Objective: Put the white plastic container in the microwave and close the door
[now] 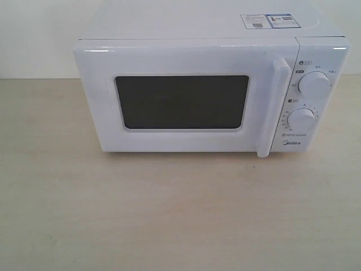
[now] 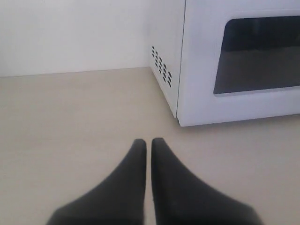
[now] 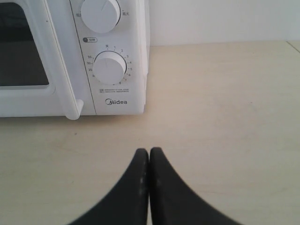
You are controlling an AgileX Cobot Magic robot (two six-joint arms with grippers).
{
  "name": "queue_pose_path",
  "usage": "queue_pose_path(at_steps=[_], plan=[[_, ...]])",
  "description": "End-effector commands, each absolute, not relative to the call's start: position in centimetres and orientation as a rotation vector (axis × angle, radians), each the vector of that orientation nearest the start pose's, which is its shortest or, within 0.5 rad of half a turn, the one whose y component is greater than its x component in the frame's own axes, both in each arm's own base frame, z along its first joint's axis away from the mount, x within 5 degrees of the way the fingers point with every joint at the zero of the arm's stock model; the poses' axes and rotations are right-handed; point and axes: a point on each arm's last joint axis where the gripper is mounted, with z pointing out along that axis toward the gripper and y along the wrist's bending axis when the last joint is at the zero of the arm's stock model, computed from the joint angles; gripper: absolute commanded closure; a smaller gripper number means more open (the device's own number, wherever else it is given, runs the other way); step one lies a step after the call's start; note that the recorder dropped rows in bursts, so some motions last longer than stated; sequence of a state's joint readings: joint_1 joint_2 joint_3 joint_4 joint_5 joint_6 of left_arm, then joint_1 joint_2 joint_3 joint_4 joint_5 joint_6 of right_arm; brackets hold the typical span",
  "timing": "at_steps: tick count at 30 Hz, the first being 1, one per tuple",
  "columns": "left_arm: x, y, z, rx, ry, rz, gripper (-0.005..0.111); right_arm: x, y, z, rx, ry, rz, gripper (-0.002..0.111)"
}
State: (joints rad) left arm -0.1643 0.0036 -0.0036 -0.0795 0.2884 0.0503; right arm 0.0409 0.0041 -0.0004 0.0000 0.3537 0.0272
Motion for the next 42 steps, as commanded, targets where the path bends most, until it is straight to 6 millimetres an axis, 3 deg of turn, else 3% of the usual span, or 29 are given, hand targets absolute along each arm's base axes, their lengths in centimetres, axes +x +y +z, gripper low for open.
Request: queue_pose_path(at_steps=[1, 42], plan=[[5.35, -1.11, 18.68, 0.086, 1.777, -0.202, 0.102, 5.33, 0.23, 18.17, -0.018, 1.833, 0.046, 0.109], [5.39, -0.77, 18.62, 0.063, 1.782, -0.131, 0.102, 5.35, 0.21, 18.23, -0.021, 1.827, 0.041, 0.109]])
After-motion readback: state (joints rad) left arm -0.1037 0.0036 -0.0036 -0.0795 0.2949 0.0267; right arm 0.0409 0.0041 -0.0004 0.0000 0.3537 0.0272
